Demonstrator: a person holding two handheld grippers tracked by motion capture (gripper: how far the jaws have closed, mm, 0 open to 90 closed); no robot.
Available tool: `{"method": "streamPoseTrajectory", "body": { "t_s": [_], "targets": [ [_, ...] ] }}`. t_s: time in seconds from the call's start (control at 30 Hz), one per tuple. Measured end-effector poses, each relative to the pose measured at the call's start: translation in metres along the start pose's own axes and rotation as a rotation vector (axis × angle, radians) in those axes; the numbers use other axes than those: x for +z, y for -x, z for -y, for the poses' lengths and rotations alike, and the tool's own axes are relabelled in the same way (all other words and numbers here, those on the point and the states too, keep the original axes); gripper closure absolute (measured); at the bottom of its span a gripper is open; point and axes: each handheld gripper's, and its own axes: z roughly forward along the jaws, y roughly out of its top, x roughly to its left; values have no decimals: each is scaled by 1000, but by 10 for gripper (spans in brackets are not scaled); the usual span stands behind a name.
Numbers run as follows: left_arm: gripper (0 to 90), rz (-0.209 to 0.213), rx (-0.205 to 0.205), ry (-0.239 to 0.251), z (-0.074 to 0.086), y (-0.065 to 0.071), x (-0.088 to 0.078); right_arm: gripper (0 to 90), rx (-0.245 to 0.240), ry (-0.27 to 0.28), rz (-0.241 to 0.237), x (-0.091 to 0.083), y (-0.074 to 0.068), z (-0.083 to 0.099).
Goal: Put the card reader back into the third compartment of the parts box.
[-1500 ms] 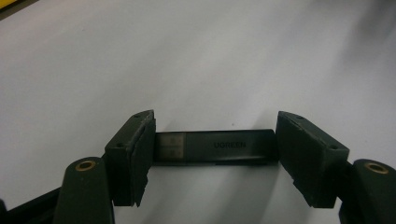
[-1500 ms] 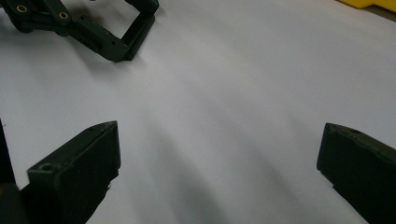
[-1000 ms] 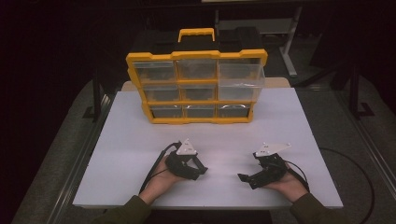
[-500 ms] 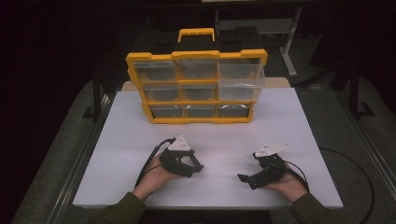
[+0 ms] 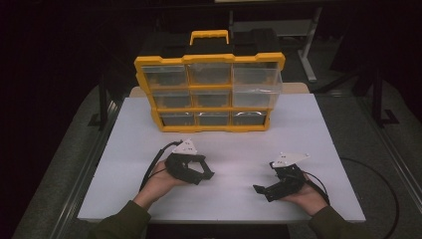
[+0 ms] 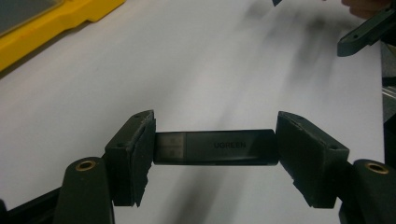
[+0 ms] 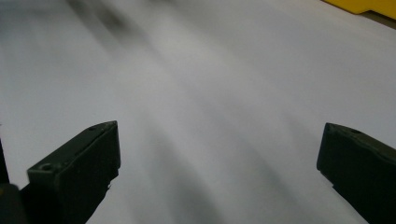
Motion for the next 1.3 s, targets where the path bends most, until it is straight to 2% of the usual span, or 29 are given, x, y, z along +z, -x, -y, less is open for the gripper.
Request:
{"method": "streamPoseTrajectory", "body": {
  "t_s": [0.67, 1.3],
  "targets": [
    [302, 45, 14, 37, -28, -15, -18, 0, 0, 11, 0, 1, 3, 2],
    [302, 79, 4, 70, -56, -32, -35, 0, -5, 11, -2, 1, 3, 2]
  ]
}}
